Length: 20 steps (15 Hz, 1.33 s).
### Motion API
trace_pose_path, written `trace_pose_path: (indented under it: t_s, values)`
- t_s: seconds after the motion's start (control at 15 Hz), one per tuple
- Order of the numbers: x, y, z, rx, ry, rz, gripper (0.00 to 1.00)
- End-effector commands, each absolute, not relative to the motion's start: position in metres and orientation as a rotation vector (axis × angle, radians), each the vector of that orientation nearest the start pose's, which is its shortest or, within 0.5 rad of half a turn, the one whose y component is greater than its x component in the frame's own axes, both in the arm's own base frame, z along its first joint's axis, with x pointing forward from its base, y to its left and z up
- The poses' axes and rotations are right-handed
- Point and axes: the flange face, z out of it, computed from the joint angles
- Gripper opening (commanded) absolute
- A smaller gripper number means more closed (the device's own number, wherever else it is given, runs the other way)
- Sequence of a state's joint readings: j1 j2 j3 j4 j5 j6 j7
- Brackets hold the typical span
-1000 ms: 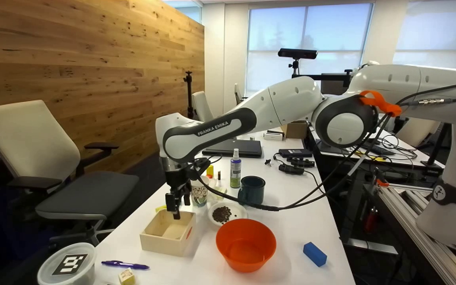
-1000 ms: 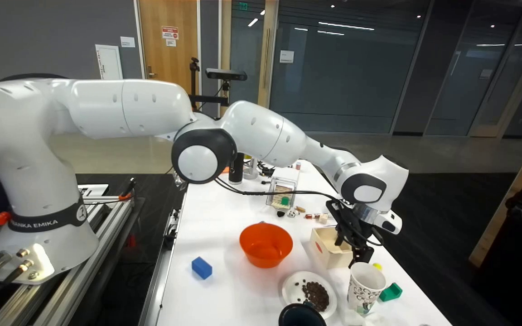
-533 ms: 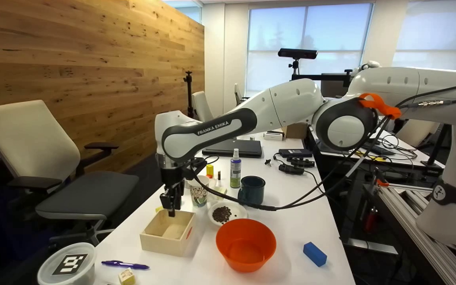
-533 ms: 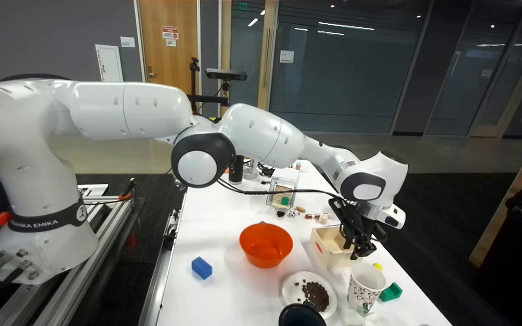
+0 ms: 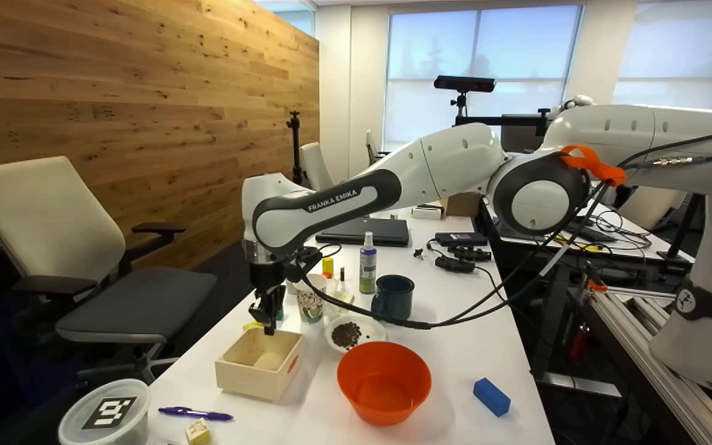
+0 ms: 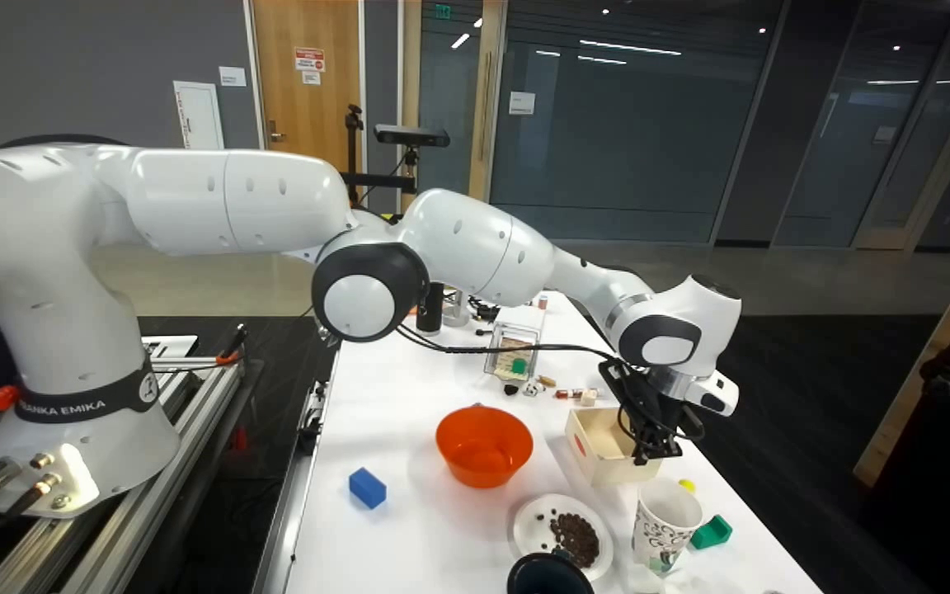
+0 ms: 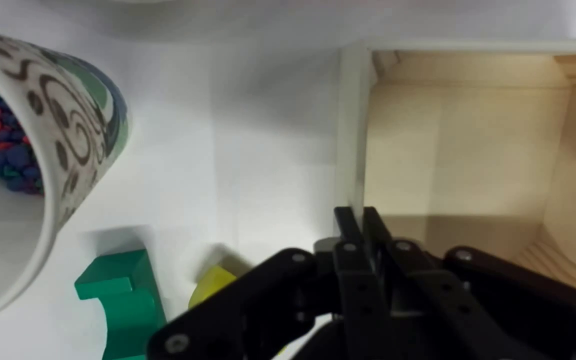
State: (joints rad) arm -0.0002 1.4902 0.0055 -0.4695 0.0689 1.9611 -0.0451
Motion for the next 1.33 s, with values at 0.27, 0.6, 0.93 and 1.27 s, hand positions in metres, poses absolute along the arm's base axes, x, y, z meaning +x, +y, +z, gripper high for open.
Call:
trace_pose_path:
  t_s: [0.27, 0.6, 0.93, 1.27]
  values:
    - [0.795, 0.022, 0.126, -3.103, 0.037, 0.079, 0.02]
    - [0.798, 0.041, 0.194, -3.189, 0.161, 0.098, 0.02]
    - [0.785, 0.071, 0.240, -3.253, 0.366, 0.225, 0.02]
    - [0.782, 0.109, 0.232, -3.191, 0.558, 0.205, 0.02]
